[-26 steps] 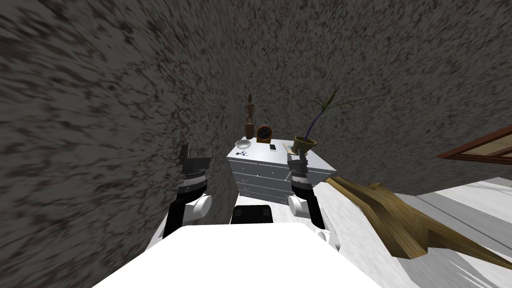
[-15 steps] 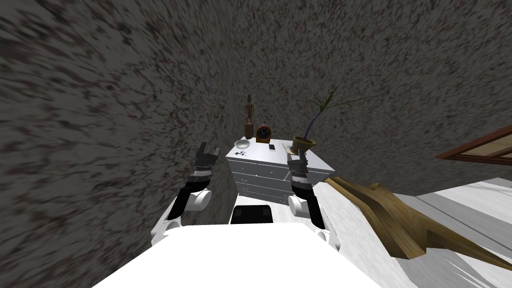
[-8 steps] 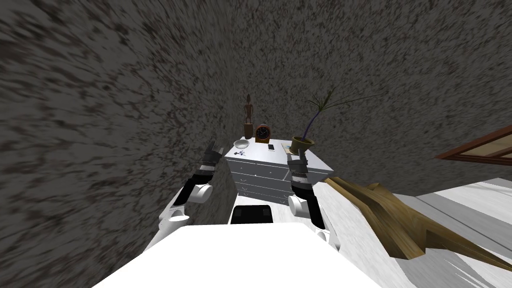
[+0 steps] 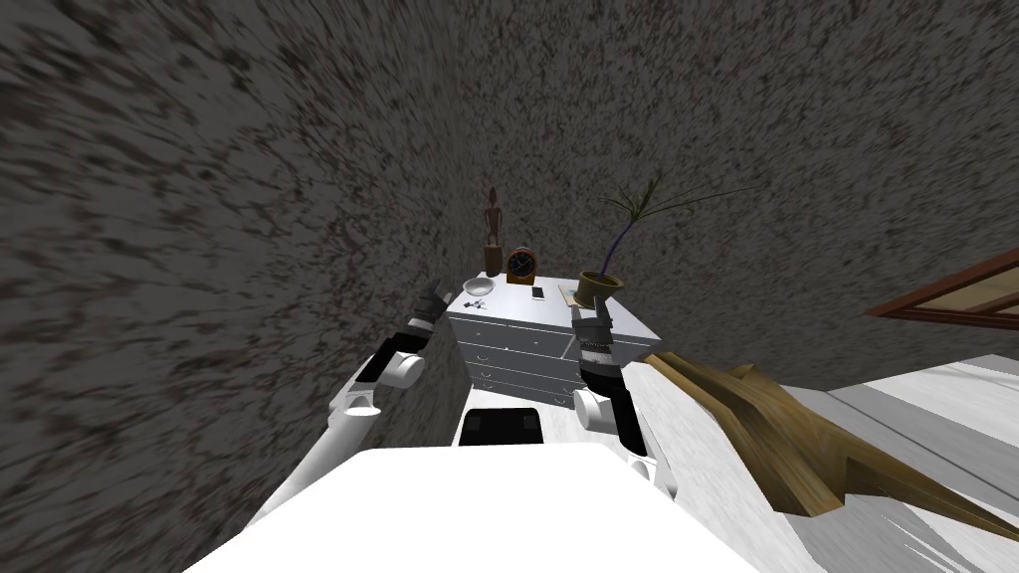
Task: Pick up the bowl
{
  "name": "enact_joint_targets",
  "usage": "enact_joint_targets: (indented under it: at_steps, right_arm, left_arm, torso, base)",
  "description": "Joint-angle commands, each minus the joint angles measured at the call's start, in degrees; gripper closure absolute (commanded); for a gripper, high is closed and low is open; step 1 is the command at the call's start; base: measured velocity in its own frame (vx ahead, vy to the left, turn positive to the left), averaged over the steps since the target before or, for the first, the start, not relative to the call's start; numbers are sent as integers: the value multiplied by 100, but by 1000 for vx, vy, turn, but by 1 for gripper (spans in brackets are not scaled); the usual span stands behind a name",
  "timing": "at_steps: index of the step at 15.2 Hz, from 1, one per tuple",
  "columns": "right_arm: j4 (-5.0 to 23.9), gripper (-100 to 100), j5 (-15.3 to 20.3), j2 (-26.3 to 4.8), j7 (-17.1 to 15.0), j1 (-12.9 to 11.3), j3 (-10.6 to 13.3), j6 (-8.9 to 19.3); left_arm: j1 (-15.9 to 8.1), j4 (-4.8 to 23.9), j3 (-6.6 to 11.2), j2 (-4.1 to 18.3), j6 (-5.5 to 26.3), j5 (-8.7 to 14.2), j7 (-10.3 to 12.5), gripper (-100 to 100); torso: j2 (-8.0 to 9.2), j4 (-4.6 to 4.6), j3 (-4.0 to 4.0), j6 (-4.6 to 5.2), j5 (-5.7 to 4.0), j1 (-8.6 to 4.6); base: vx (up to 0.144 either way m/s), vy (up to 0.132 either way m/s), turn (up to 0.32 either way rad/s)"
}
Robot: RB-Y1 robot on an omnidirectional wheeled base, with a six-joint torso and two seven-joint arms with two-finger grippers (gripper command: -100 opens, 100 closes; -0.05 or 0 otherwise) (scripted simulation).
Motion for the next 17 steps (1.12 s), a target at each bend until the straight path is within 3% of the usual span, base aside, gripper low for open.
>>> enact_joint_targets:
  at_steps: [1, 3, 4, 6, 7, 9, 10, 12, 13, 15, 16, 17]
  right_arm:
    - [0, 0, 0, 0, 0, 0, 0, 0]
    - [0, 0, 0, 0, 0, 0, 0, 0]
    - [0, 0, 0, 0, 0, 0, 0, 0]
    - [0, 0, 0, 0, 0, 0, 0, 0]
    - [0, 0, 0, 0, 0, 0, 0, 0]
    - [0, 0, 0, 0, 0, 0, 0, 0]
    - [0, 0, 0, 0, 0, 0, 0, 0]
    - [0, 0, 0, 0, 0, 0, 0, 0]
    - [0, 0, 0, 0, 0, 0, 0, 0]
    - [0, 0, 0, 0, 0, 0, 0, 0]
    - [0, 0, 0, 0, 0, 0, 0, 0]
    - [0, 0, 0, 0, 0, 0, 0, 0]
  left_arm:
    - [-282, 212, -62, 244, 286, 245, -174, -100]
    - [-282, 212, -62, 244, 433, 245, -174, -100]
    - [-523, 376, -102, 432, 627, 440, -299, -100]
    - [-523, 376, -102, 432, 753, 440, -299, -100]
    - [-755, 546, -143, 621, 937, 640, -426, -100]
    - [-770, 546, -143, 621, 1081, 640, -426, -100]
    - [-1020, 719, -186, 809, 1267, 845, -556, -100]
    - [-1020, 719, -186, 809, 1417, 845, -556, -100]
    - [-1246, 896, -232, 996, 1609, 1053, -688, -100]
    - [-1274, 896, -232, 996, 1759, 1053, -688, -100]
    - [-1521, 1076, -279, 1181, 1931, 1264, -822, -100]
    - [-1530, 1076, -279, 1181, 2047, 1264, -822, -100]
  torso:
    - [0, 0, 0, 0, 0, 0]
    - [1, 0, 1, 0, -1, -4]
    - [1, 0, 1, -1, -1, -2]
    - [0, 0, 0, 0, 0, -1]
    - [0, 0, 0, -1, 0, 0]
    - [1, 0, 1, 0, -1, -2]
    - [2, 0, 1, -1, 0, -1]
    - [0, 0, 0, -1, -1, -2]
    - [1, 0, 0, -1, 0, -1]
    - [0, 0, 0, 0, -1, -2]
    - [0, 0, 0, -1, 0, -1]
    - [-1, 0, 0, 0, -1, -2]
  base:
    - [-6, -36, 2]
    - [-2, -32, 1]
    - [3, -26, 3]
    - [2, -25, 1]
    - [-6, -27, 3]
    - [-3, -28, 0]
    - [1, -28, 3]
    - [2, -27, 1]
    - [-1, -28, 4]
    - [-1, -27, 0]
    - [2, -30, 2]
    - [4, -35, -2]
